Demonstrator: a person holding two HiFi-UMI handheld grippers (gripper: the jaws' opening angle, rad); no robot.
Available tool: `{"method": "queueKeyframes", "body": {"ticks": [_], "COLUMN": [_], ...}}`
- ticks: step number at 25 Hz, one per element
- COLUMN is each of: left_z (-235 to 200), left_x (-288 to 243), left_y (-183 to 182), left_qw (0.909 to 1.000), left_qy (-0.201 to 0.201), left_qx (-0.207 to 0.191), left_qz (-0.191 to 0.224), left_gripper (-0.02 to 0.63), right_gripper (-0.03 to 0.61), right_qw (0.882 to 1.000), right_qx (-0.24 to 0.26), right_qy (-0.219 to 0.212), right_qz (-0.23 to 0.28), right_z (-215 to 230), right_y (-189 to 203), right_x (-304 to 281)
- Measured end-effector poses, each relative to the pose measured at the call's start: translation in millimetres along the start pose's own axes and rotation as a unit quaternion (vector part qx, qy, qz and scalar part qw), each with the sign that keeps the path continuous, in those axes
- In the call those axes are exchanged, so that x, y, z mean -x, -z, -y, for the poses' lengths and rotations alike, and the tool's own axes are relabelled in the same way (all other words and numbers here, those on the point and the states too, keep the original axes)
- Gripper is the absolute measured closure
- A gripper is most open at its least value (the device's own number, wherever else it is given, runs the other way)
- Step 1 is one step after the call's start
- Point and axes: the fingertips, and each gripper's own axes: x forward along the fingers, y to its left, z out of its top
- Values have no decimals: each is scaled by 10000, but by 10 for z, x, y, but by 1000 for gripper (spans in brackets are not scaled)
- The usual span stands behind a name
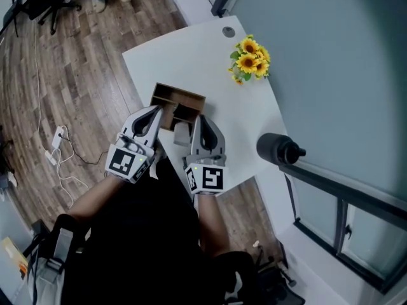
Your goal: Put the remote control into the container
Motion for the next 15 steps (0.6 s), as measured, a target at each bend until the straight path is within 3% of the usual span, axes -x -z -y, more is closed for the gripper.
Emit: {"method": "queueKeyframes", "body": {"ticks": [6, 15], "left_z": [75, 99], "left_x": [106, 129], "left_y": [-357, -484], "left_qw": [9998, 9993], "left_qy": [92, 209], "left_qx": [-50, -101], "left_qz": [175, 292], "left_gripper": [606, 606], "right_gripper": [574, 575], "right_qw": [9992, 9990], "right_qx": [-74, 65], "right_qy": [132, 197], "right_qz": [361, 403], "right_z": [-132, -221], "right_y": [-443, -452], "right_x": [120, 179]}}
